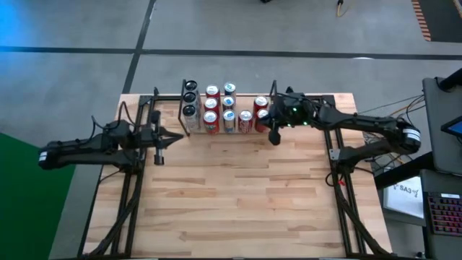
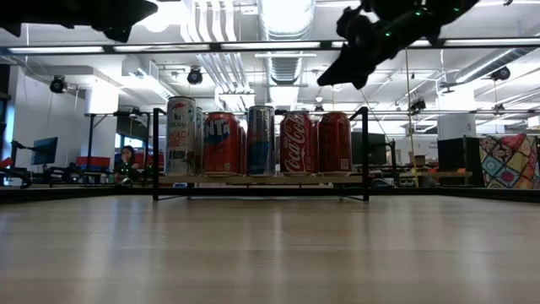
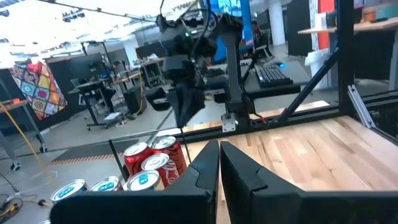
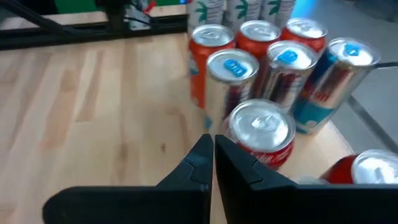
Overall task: Place canned beverage on shelf
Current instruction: Return to Home Position
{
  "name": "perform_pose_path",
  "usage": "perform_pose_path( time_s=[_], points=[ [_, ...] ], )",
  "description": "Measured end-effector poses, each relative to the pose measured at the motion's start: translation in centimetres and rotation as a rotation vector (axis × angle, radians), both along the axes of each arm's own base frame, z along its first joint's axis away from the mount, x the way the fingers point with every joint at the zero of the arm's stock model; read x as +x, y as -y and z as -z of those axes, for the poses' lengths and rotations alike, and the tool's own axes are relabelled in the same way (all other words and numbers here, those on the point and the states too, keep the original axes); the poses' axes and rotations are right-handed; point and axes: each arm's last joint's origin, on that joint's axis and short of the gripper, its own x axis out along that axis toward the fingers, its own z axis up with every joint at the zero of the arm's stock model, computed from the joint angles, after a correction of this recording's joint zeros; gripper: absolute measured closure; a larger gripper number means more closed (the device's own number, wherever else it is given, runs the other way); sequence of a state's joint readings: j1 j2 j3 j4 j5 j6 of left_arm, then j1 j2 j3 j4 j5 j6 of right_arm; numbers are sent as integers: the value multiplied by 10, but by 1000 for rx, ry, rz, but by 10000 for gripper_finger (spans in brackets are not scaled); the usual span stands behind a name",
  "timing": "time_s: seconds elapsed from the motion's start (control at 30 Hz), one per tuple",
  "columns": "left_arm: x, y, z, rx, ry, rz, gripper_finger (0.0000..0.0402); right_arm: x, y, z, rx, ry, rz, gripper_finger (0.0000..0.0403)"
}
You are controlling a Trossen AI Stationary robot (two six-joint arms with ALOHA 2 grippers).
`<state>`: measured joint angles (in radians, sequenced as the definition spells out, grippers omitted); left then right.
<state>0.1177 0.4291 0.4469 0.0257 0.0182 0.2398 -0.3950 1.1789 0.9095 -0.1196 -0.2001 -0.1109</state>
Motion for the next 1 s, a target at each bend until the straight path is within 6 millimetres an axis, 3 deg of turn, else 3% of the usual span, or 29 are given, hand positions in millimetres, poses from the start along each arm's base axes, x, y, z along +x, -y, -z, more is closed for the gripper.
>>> perform_pose_path(
  time_s=[0.77,1.0],
  points=[
    [-37,4,61,-57,198,6,402,-84,-37,34,-40,302,-48,394],
    [-36,4,62,-80,201,6,402,-109,-47,34,-59,396,-46,394]
  ],
)
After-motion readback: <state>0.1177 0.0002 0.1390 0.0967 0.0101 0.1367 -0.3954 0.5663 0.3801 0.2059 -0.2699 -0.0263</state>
